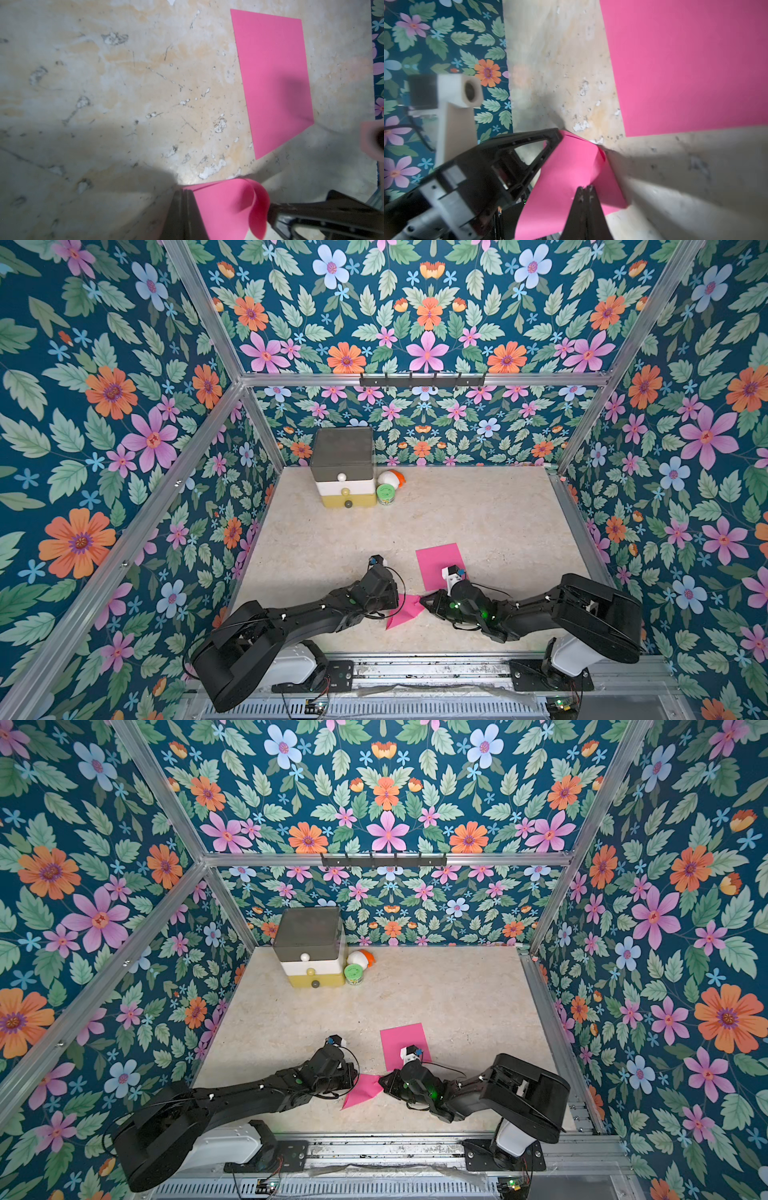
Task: Fold the square paper diagonally
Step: Fold the paper at the center of the board.
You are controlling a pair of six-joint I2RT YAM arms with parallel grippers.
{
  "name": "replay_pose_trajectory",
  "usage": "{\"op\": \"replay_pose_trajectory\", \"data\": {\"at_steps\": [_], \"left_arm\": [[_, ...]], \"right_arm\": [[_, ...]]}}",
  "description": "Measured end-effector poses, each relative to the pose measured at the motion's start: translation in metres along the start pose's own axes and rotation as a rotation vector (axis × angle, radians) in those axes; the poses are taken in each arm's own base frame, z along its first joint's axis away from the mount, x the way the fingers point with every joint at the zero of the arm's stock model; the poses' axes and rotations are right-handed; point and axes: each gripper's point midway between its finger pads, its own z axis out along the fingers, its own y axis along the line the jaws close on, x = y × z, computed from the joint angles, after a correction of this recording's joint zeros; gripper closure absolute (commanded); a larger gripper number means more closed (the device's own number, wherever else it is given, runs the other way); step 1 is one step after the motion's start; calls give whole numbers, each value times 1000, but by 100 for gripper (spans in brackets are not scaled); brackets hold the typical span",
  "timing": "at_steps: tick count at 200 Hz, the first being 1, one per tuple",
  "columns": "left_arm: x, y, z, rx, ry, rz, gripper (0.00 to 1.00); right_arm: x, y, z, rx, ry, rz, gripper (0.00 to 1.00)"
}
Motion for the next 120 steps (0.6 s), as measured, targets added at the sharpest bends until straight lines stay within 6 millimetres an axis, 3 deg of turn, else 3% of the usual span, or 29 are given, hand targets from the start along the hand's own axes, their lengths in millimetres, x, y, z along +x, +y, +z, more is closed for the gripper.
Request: {"op": "replay_pose_trajectory", "data": {"at_steps": [40,68,85,100,120], "left_arm": [[-2,-1,-2,4,-10,3,100],[-4,-2,-3,7,-16,7,100],[-3,-2,-3,5,-14,14,100],[-3,-1,-2,3,-12,14,100],[-3,-1,-2,3,-12,14,100]], "right_arm": [[-9,12,-12,-10,-44,-7,100],[-24,44,-43,-64,-127,-38,93],[-30,53,-49,-69,-150,-57,94],[-27,43,-40,-30,-137,-64,96],[-13,9,-21,61,-77,-63,97]]}}
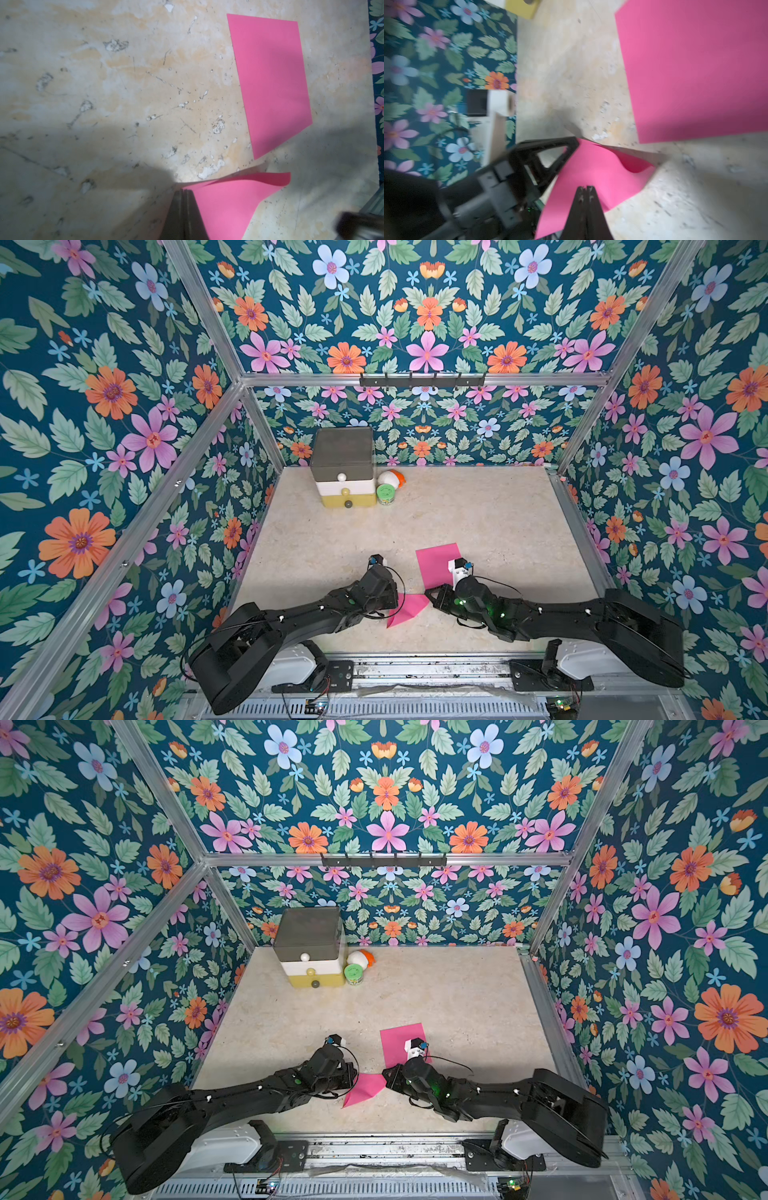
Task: Fold the square paper diagonally
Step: Fold the paper at the center of the board.
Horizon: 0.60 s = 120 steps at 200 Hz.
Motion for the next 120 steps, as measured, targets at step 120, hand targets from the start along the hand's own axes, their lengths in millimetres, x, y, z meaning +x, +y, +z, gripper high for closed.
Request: {"op": "replay_pose_trajectory", "data": {"at_steps": [120], "left_arm": [[0,-1,-2,4,2,8,100]], "right_arm": [[-21,-50,9,-29,-5,147,100]]}}
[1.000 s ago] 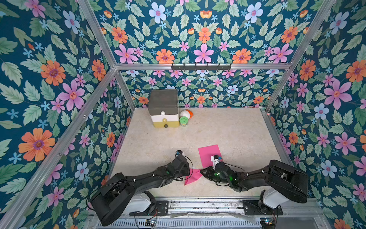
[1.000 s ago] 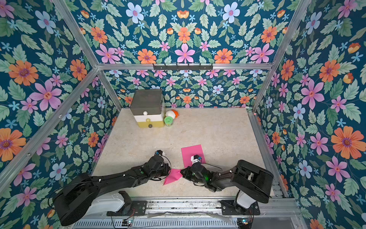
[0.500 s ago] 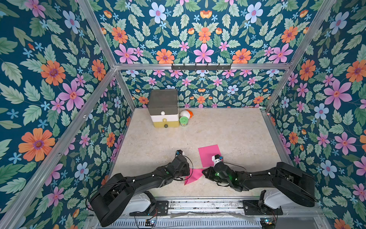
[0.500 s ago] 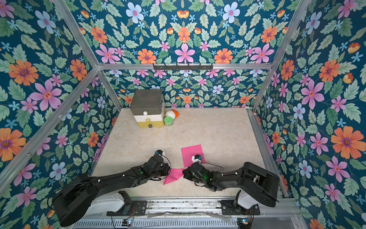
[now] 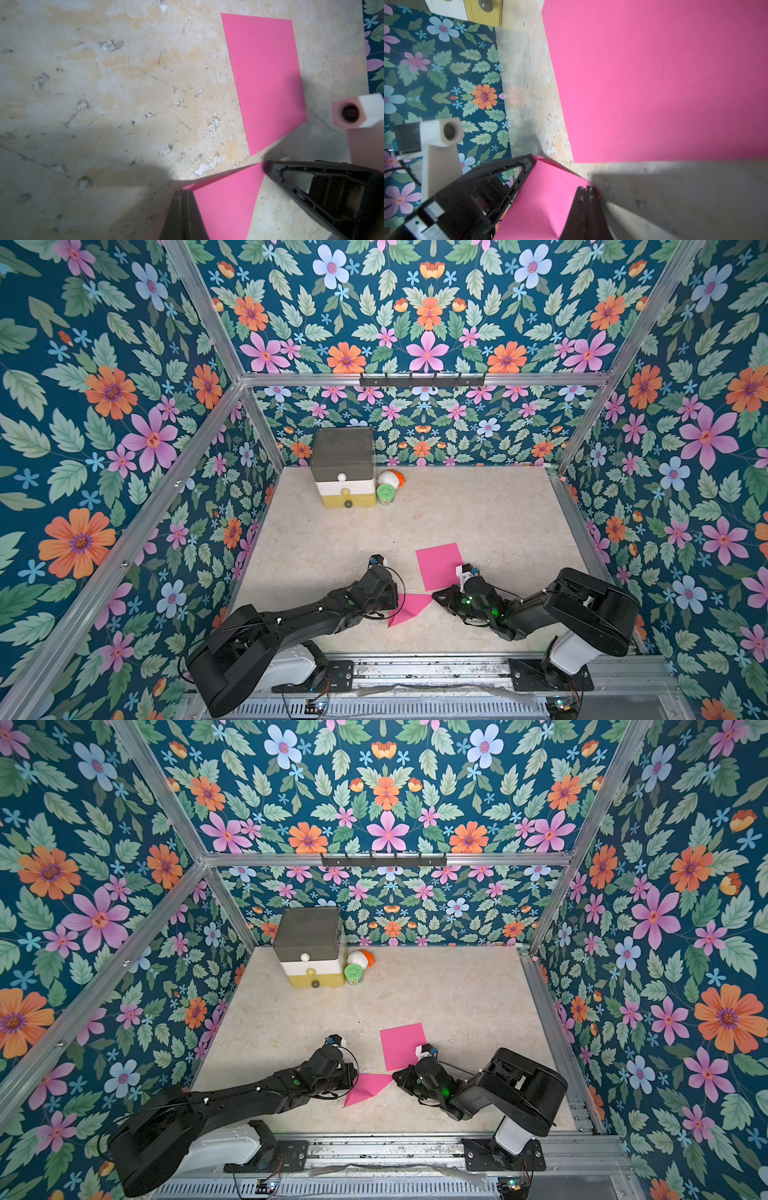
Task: Fold the square paper diagonally
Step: Fold the paper at the center of the board.
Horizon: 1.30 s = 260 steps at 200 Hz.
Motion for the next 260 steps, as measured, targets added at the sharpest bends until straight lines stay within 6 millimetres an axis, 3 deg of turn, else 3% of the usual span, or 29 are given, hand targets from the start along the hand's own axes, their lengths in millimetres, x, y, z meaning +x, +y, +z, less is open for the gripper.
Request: {"op": "replay_pose_trajectory", "data": {"at_steps": [23,36,63,75,117,149,165,260], "left_arm": [[-1,0,0,-1,0,3,100],[-1,-1,0,1,-2,3,100],[0,0,0,8,-9,-1,100],[2,2,0,8,-8,-3,100],[1,1,1,30,-27,-22,100],[-1,-1,-1,49,-41,-27,100],[-2,-3,-2,54,-46,-27,100],[-3,-8,-2,71,-42,-15,100]], "right_arm": [[-12,-3,-5,11,-28,4,100],[-13,7,-9,12,-36,-18,100],[4,70,-13,-76,-18,-138,99],[13,82,-11,-87,-4,-173,100],[28,42,9,46,46,-190,100],[38,45,33,37,97,-190,100],[44,36,40,49,130,-176,100],[50,28,28,7,139,-101,100]]}}
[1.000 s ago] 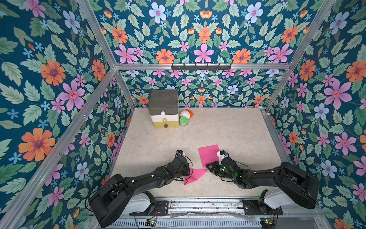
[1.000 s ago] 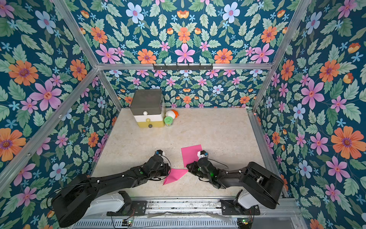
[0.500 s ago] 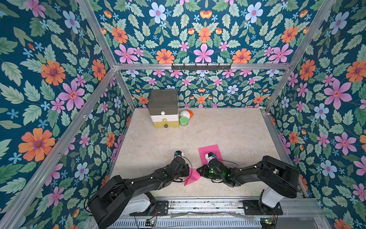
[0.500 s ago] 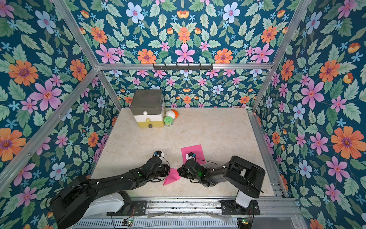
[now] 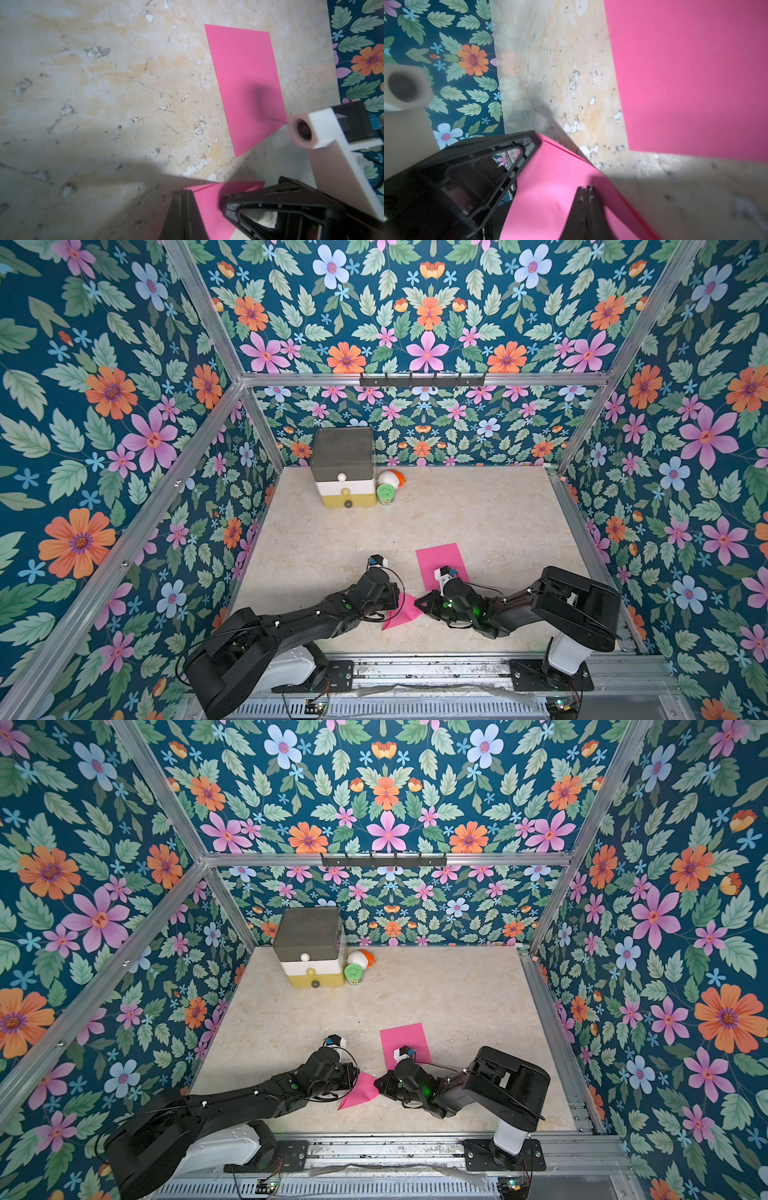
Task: Fold the square paper diagonally
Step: Fold the paper at the center of the board.
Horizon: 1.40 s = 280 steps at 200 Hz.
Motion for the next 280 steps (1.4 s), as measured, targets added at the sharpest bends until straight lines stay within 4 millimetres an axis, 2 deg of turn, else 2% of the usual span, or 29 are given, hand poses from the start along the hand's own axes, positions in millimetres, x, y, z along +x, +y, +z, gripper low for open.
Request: {"op": "replay_pose_trajectory", "data": {"at_steps": [18,33,50,78,98,103,114,128,148,169,197,248,280], "left_arm": [[0,0,0,-2,2,7,100],[-4,-3,0,-10,3,13,80],[-16,-13,-5,-7,-15,17,71],[-53,-47,-33,59,-116,16,66],[-65,-64,-49,89,-158,23,65],[-64,-68,-51,100,-156,28,69],[-52,-77,-52,124,-133,26,86],[-26,-81,-43,130,-59,40,100],[10,-63,-27,75,44,14,100],[29,-41,-22,21,85,-40,100],[33,-36,-22,19,90,-84,100],[52,-33,-2,-6,182,-100,100],[52,-27,-5,-39,181,-104,100]], "right_arm": [[0,0,0,5,-1,1,100],[-1,-1,3,3,-2,1,100],[-1,1,5,-7,-5,2,100],[-2,2,7,-10,-5,3,100],[-2,2,7,-8,-6,3,100],[-2,2,7,-8,-6,3,100],[-2,2,8,-9,-6,5,100],[-2,2,8,-8,-5,7,100],[-2,2,8,-8,-5,7,100],[-2,2,8,-7,-6,11,100],[-3,0,7,-3,-9,15,100],[-3,-1,8,0,-9,27,100],[-4,-3,7,0,-9,34,100]]}}
